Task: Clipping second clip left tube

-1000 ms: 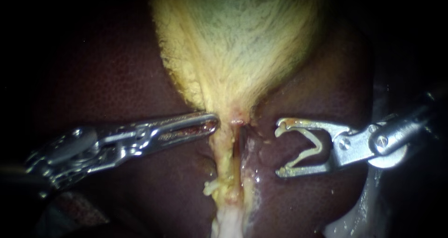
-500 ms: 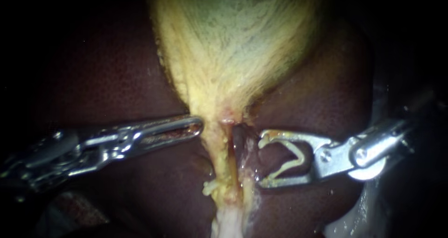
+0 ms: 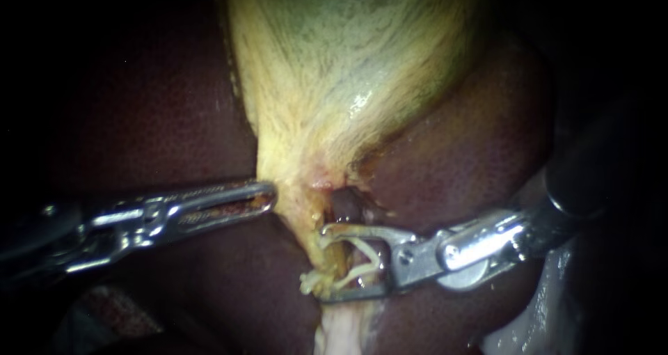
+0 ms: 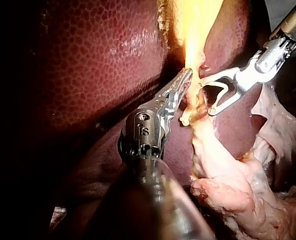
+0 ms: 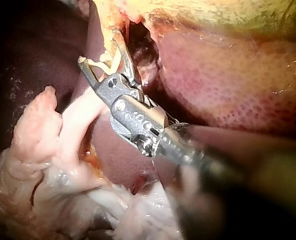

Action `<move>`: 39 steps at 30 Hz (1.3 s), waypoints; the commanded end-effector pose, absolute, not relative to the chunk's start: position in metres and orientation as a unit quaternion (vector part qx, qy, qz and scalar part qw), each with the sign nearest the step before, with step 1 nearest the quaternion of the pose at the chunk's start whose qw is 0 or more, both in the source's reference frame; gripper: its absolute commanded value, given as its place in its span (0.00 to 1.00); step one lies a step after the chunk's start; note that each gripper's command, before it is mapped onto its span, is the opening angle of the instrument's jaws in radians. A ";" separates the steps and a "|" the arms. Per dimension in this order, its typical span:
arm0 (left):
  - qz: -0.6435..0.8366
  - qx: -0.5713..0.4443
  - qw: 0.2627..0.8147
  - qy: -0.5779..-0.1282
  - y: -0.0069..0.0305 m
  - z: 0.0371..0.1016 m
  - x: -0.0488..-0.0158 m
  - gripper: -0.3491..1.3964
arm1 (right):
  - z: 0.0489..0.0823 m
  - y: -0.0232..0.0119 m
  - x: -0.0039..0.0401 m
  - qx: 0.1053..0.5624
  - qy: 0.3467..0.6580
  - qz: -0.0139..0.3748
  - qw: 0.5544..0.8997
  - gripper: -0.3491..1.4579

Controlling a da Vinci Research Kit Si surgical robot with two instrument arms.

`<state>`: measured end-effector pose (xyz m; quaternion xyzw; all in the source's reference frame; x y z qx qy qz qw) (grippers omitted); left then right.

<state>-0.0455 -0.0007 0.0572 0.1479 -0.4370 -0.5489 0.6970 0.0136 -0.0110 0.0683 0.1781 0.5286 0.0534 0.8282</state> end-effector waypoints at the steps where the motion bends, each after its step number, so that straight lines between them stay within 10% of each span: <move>1: -0.549 0.148 0.696 -0.438 -0.0006 0.0572 -0.0455 0.00 | 0.0688 -0.0108 0.0135 0.179 0.528 0.056 0.828 0.52; 39: -0.553 0.145 0.689 -0.445 0.0001 0.0561 -0.0467 0.00 | 0.0727 -0.0138 0.0175 0.256 0.494 0.023 0.831 0.42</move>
